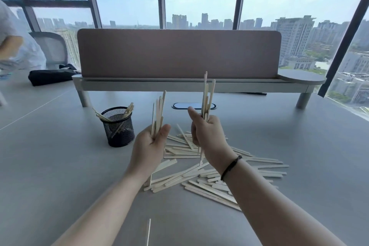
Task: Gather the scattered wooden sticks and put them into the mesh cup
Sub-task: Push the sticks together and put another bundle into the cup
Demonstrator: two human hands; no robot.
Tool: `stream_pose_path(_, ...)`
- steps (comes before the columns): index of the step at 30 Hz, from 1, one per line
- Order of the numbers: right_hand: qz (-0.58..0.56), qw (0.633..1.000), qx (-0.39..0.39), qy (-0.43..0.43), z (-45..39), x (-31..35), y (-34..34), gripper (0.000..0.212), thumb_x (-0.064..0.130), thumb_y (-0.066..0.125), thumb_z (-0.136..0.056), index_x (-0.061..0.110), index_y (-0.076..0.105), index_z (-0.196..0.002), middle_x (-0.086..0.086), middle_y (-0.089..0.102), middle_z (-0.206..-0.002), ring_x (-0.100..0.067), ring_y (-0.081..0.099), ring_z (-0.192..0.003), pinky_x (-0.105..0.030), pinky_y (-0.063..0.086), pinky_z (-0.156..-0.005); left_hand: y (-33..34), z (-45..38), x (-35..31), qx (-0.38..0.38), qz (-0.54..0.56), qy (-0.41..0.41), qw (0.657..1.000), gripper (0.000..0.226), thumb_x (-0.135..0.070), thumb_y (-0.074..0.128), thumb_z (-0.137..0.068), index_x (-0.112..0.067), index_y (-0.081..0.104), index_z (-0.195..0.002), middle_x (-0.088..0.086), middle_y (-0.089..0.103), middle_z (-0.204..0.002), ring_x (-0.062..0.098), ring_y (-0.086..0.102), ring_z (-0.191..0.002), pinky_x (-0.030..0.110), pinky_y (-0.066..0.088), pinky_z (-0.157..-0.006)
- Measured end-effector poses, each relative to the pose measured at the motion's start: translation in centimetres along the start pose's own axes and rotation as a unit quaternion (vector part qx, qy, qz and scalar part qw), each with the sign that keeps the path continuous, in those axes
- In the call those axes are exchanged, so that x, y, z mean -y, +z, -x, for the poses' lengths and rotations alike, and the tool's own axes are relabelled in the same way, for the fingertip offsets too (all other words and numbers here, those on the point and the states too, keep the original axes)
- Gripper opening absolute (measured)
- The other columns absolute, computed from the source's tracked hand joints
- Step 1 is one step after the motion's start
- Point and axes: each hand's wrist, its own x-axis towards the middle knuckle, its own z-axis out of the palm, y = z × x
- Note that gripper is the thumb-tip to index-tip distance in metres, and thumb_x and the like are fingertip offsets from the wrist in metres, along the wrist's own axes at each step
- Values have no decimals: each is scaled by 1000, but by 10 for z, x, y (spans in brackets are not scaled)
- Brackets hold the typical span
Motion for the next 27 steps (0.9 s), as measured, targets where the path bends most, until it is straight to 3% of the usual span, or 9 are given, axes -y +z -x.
stream_pose_path(2,-36,999,-9,14,-2,-5,3,65,41,57,-97,18,36,-40,0,27,-42,-13,25,-35,-24,24,-45,3,-2,1,-38,45,-41,997,56,-61,57,-89,-13,40,-66,3,40,-46,19,36,-34,24,31,-41)
stream_pose_path(4,-58,998,-10,24,-2,-10,4,69,38,57,-98,22,34,-35,2,27,-42,-13,25,-35,-24,24,-45,3,-3,3,-68,69,-61,993,61,-62,56,-88,-8,38,-66,3,36,-46,17,31,-35,24,27,-41)
stream_pose_path(7,-80,996,-19,42,0,-13,4,64,34,60,-98,26,30,-42,3,24,-45,-15,21,-41,-24,21,-45,1,-3,2,-99,64,-32,993,67,-66,54,-90,-12,33,-56,-3,32,-42,17,27,-38,27,25,-45)
stream_pose_path(10,-86,995,-15,40,0,-16,3,57,31,60,-98,23,29,-51,1,23,-48,-15,20,-43,-25,19,-45,2,-2,-4,-120,85,6,989,70,-62,54,-90,-5,29,-56,7,29,-44,22,27,-43,35,24,-46)
stream_pose_path(14,-34,999,13,13,3,-24,7,52,30,63,-96,19,36,-54,-2,35,-43,-18,34,-40,-29,32,-45,4,3,-5,-98,48,31,994,73,-55,62,-90,2,32,-56,27,30,-47,41,34,-40,49,36,-41)
stream_pose_path(18,4,999,32,-14,7,-31,9,51,29,65,-94,16,48,-48,-7,50,-42,-24,50,-46,-35,44,-55,8,7,-3,-79,38,18,996,62,-40,67,-90,10,47,-59,26,45,-45,34,47,-37,45,45,-43)
stream_pose_path(23,15,999,35,-25,10,-33,9,53,31,66,-91,18,48,-43,-8,48,-42,-26,46,-48,-40,42,-58,7,10,-4,-62,39,6,997,51,-25,69,-93,11,50,-64,30,48,-50,20,49,-40,26,46,-48)
stream_pose_path(27,-4,1000,18,-24,13,-30,8,56,30,69,-90,1,39,-53,-13,37,-48,-25,35,-47,-38,33,-51,4,13,-3,-23,49,-23,998,61,-35,70,-92,5,40,-57,27,37,-48,29,35,-41,33,36,-45)
